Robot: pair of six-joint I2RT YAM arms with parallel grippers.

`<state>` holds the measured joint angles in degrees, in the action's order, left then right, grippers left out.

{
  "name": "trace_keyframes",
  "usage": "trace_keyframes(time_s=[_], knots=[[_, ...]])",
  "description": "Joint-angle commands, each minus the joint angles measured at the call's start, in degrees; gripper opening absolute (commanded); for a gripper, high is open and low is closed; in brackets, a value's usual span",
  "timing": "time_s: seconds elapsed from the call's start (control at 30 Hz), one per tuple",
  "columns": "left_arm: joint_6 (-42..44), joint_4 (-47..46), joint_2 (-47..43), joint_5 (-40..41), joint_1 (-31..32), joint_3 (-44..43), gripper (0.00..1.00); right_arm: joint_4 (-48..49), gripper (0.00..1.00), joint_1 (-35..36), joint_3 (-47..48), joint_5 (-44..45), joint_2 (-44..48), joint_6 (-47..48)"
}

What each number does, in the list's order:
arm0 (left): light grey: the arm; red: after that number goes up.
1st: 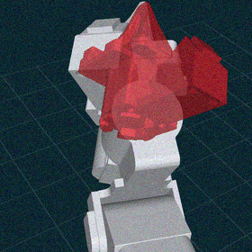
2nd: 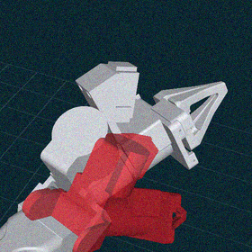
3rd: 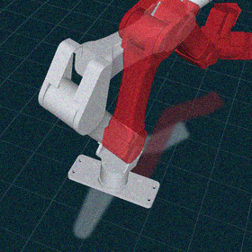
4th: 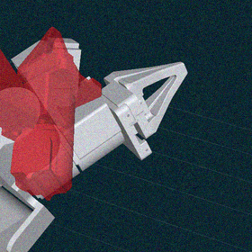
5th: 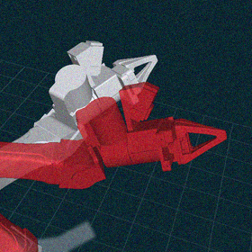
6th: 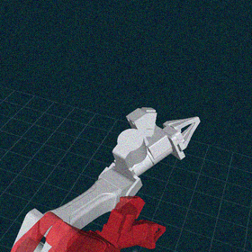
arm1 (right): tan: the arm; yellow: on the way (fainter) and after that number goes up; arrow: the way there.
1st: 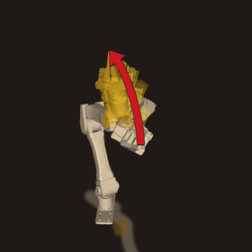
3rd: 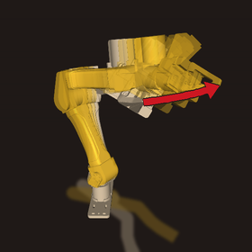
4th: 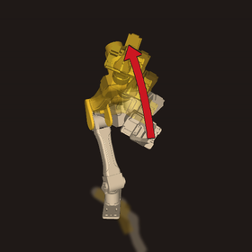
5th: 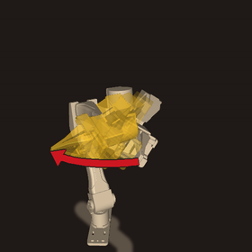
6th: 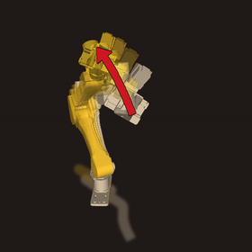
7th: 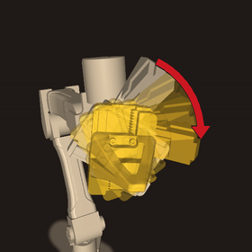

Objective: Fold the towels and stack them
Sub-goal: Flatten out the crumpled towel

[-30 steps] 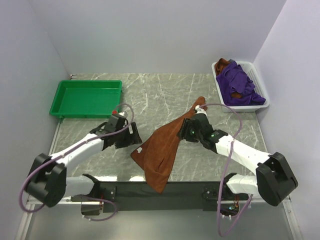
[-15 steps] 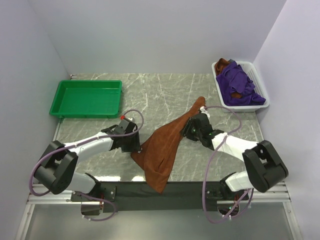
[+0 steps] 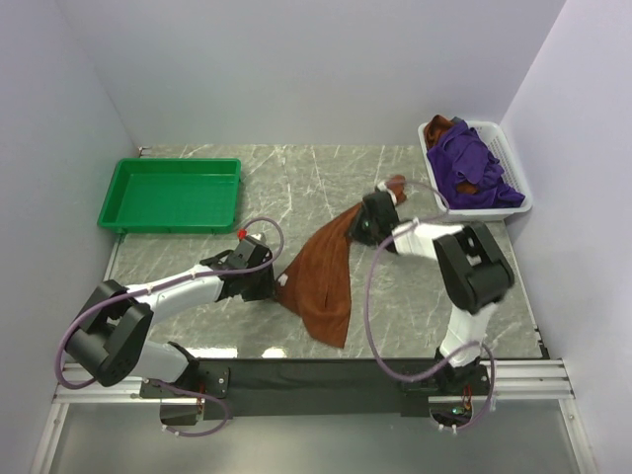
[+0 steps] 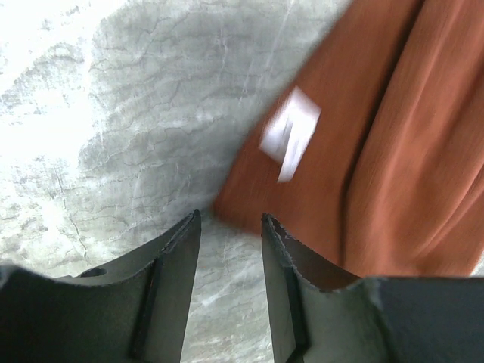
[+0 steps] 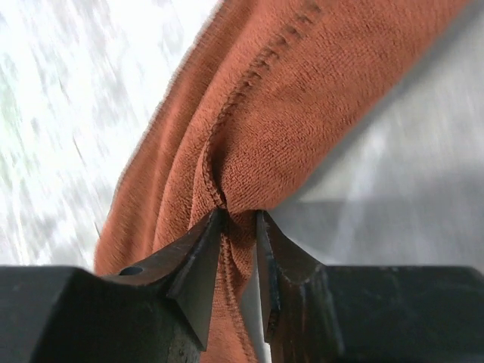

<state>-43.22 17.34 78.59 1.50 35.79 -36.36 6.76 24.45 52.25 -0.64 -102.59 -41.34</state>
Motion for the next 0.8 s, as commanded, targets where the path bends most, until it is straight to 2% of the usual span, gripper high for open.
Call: trace_keyframes(time_s=[0.0,0.1,0.2,0.23,0.37,0.47,0.57,0.7,0.77], knots=[[-1.9,2.0,2.0,3.7,0.5,1.7,0.46,-0.6,0.33,-2.2,12.8,-0.5,-6.2,5.3],[-4.6,0.7,2.0,4.7,0.4,1.6,0.47,-4.7,0.35,-2.8,20.2,-0.5,-11.7,8.4],[-6.7,-1.4,1.3,4.0,0.9,1.6,0.48,-6.3,0.43,-3.4,23.3,-1.1,-10.5,10.1],[-7.1,-1.9,0.5,4.4,1.1,1.6,0.5,-6.3,0.45,-3.4,21.2,-1.1,-7.0,10.5],[-8.7,-3.8,-2.0,5.7,1.4,2.3,0.56,-8.8,0.65,-2.0,12.0,-1.9,3.4,10.9],[-8.1,-2.5,-3.1,10.1,1.2,0.8,0.59,-11.8,0.69,0.2,3.5,0.5,11.7,10.1],[-6.3,-1.1,-2.0,11.8,0.3,-2.6,0.59,-14.6,0.7,4.7,-4.0,5.5,18.8,7.7],[-4.1,-1.1,1.5,10.3,-2.9,-7.0,0.59,-15.6,0.66,13.0,-10.7,10.0,24.8,2.3],[-2.4,-1.5,3.5,9.7,-3.8,-8.3,0.59,-16.0,0.64,14.6,-14.2,11.3,28.0,0.3]])
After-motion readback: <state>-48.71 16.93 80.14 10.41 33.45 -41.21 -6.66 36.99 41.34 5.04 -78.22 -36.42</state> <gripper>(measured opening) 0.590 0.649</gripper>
